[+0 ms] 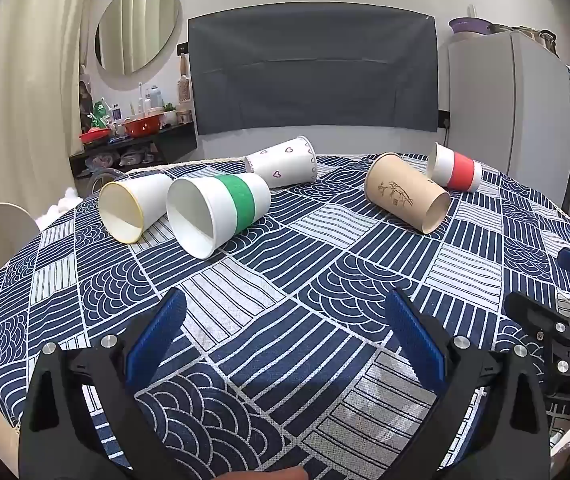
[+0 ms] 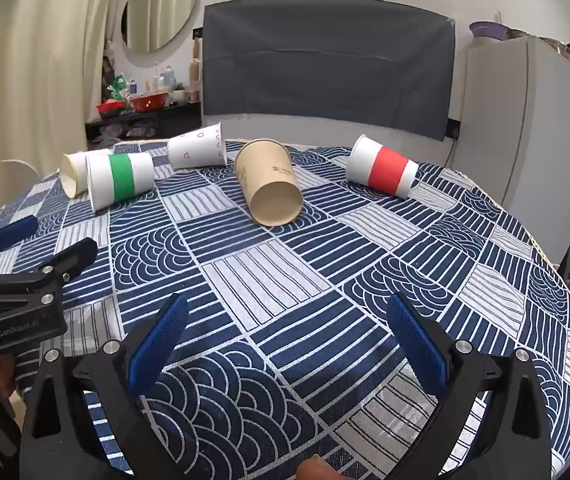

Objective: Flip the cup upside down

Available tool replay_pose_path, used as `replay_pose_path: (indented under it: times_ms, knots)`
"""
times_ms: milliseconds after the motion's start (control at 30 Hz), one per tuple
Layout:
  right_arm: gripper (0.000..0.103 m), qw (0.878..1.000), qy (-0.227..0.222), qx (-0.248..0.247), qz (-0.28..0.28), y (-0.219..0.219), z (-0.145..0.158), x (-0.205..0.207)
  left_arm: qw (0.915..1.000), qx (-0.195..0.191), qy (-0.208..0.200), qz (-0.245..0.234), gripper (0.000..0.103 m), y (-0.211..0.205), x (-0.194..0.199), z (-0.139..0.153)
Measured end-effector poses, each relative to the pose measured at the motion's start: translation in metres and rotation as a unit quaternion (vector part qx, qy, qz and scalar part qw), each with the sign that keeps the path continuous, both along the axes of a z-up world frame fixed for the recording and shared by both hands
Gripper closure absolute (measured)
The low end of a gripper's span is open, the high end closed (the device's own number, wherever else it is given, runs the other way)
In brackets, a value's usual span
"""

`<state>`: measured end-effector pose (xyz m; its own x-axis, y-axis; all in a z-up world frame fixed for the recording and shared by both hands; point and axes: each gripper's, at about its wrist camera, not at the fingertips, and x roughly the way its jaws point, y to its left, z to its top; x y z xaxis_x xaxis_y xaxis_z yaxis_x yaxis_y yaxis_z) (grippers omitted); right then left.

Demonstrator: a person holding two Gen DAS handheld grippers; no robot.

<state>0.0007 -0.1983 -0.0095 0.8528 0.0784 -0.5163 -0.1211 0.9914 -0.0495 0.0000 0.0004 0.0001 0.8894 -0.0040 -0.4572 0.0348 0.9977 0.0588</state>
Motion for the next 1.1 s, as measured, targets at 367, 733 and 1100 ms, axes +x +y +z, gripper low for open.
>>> replay_pose_path:
  times_ms: [367, 733, 1100]
  knots:
    - [0.008, 1.000, -0.001, -0.001, 0.001, 0.0011, 0.0002, -0.0004, 0.9999, 0.009, -0.010, -0.004, 0.006, -0.0053, -0.0031, -0.0023]
    - [0.008, 1.000, -0.001, -0.004, 0.000, 0.0005, 0.0009, -0.0005, 0.9999, 0.012, -0.008, -0.008, 0.006, -0.0060, -0.0047, 0.0023]
    - [0.008, 1.000, -0.001, -0.007, 0.001, 0.0028, 0.0022, -0.0018, 0.9999, 0.010, -0.005, -0.013, 0.006, -0.0045, -0.0022, 0.0013]
